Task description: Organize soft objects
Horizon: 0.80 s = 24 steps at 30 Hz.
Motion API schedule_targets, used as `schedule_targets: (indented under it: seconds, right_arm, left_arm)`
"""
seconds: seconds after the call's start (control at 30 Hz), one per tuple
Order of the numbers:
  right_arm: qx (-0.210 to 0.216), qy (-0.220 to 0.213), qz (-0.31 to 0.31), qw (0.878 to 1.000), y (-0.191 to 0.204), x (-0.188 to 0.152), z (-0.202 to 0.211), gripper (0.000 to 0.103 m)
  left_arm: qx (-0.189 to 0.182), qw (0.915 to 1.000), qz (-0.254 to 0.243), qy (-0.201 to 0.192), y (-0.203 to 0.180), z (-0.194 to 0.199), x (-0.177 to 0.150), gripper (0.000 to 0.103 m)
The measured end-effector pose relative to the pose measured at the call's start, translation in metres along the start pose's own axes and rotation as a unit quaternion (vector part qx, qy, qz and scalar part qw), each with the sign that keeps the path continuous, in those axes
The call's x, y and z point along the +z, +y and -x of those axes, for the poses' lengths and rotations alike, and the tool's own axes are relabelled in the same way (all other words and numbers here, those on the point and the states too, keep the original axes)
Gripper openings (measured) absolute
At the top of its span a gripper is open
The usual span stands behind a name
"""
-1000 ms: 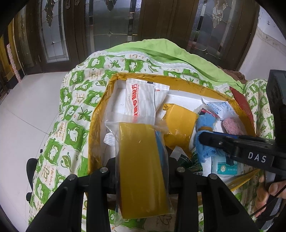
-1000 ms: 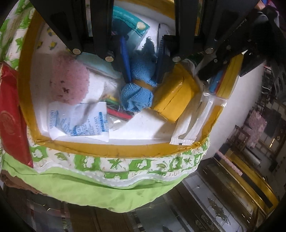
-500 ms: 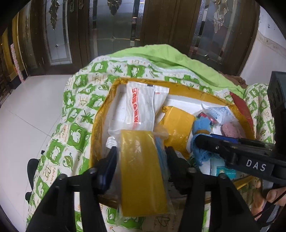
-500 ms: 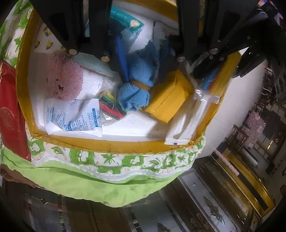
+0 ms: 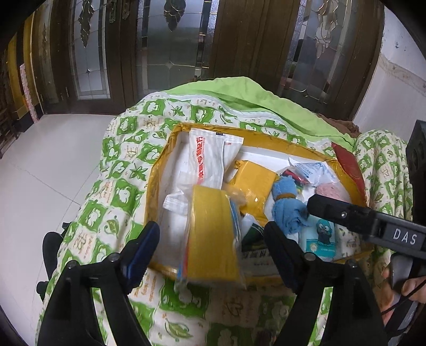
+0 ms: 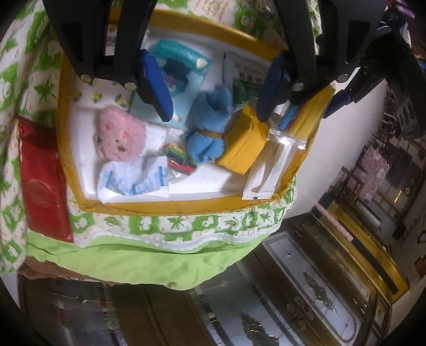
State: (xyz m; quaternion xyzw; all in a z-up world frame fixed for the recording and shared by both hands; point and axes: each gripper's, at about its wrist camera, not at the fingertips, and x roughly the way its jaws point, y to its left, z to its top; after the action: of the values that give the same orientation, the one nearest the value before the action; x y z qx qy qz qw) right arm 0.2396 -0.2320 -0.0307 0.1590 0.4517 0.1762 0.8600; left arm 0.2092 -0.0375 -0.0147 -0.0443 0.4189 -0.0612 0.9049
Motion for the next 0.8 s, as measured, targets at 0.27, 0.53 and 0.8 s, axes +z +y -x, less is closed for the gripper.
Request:
schedule_targets:
  seconds: [0.27, 0.53, 0.8]
  right_arm:
    - [0.005, -0.019, -0.021, 1.000, -0.008, -0.025, 0.032, 0.093]
    - [-0.010, -0.033, 0.016, 0.999, 0.009, -0.067, 0.063, 0.102]
    - [-0.039, -0.084, 0.060, 0.994, 0.031, -0.112, 0.111, 0.102]
  left_arm:
    - [-0.007, 0.9998, 0.006, -0.016, 0.003, 0.038, -0.027, 0.093]
    - [0.022, 0.9990, 0.006, -0.038, 0.003, 0.077, -0.073, 0.093]
    - [0.041, 0.9971, -0.009, -0.064, -0.006, 0.112, -0.092, 0.097]
